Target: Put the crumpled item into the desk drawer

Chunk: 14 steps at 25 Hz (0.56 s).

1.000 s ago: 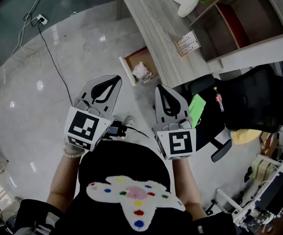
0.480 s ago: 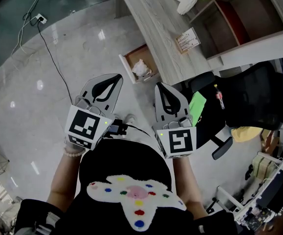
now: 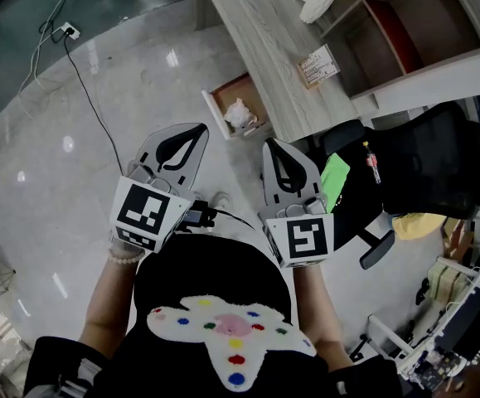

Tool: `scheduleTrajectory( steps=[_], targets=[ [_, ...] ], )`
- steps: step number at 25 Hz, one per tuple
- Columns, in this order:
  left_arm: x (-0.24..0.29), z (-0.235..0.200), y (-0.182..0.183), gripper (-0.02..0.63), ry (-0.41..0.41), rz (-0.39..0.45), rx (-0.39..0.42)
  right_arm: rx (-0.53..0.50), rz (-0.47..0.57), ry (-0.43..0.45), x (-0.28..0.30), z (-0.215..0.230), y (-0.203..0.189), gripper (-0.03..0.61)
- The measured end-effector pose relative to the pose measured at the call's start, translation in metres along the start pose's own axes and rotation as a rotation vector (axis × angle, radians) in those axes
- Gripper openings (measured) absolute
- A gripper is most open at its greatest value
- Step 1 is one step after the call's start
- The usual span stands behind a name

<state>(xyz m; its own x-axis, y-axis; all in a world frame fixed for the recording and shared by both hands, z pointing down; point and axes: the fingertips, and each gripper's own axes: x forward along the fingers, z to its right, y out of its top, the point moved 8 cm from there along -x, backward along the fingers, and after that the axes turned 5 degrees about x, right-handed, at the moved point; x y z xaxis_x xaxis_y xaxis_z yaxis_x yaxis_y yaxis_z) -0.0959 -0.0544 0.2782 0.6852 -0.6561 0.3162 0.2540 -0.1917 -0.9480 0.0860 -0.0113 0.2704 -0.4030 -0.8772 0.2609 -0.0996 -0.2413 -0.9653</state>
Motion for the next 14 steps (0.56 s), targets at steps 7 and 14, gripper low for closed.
scheduleTrajectory(
  steps=[7,14],
  targets=[
    [-0.003,0.005,0.000,0.012,0.004,-0.001,0.000,-0.004,0.005,0.003,-0.005,-0.001,0.000,0.002],
    [-0.006,0.009,-0.001,0.012,0.002,-0.001,0.002,-0.005,0.005,0.003,-0.010,-0.003,-0.001,0.002]
  ],
)
